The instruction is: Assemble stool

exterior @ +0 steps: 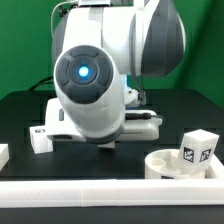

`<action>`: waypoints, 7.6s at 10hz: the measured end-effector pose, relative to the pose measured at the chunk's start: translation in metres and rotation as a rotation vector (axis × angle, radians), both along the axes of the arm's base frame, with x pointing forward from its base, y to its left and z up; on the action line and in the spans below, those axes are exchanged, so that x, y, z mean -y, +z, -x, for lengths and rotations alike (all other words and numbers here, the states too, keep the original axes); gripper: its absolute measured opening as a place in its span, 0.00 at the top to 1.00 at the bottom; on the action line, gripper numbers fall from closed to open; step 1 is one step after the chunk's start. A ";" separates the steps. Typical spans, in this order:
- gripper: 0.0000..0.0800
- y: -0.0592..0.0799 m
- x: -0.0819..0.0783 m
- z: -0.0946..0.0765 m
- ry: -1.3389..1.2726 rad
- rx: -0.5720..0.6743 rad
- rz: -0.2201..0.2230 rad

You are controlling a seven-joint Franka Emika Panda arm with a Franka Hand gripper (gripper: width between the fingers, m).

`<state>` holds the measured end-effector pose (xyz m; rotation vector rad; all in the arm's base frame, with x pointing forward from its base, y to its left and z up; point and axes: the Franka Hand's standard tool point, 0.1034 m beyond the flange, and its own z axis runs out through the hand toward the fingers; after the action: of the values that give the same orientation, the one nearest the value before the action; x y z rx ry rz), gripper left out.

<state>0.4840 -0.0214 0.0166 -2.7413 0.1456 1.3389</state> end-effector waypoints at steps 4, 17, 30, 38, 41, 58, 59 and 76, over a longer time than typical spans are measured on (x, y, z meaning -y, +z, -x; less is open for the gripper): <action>0.59 0.071 -0.031 -0.035 0.070 0.131 -0.031; 0.59 0.072 -0.006 -0.082 0.107 1.052 0.080; 0.59 0.111 -0.042 -0.108 0.165 1.380 0.095; 0.59 0.087 -0.062 -0.106 0.361 1.504 0.080; 0.59 0.093 -0.078 -0.116 0.410 1.476 0.087; 0.59 0.082 -0.085 -0.127 0.482 1.438 0.060; 0.59 0.082 -0.084 -0.127 0.481 1.437 0.061; 0.37 0.068 -0.066 -0.111 0.467 1.467 0.095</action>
Offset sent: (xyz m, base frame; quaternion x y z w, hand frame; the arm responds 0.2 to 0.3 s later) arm 0.0231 0.0293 0.0855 0.0105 0.1055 -0.0785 0.9913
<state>0.5945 0.0450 0.0845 -3.1054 -0.5420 -0.8984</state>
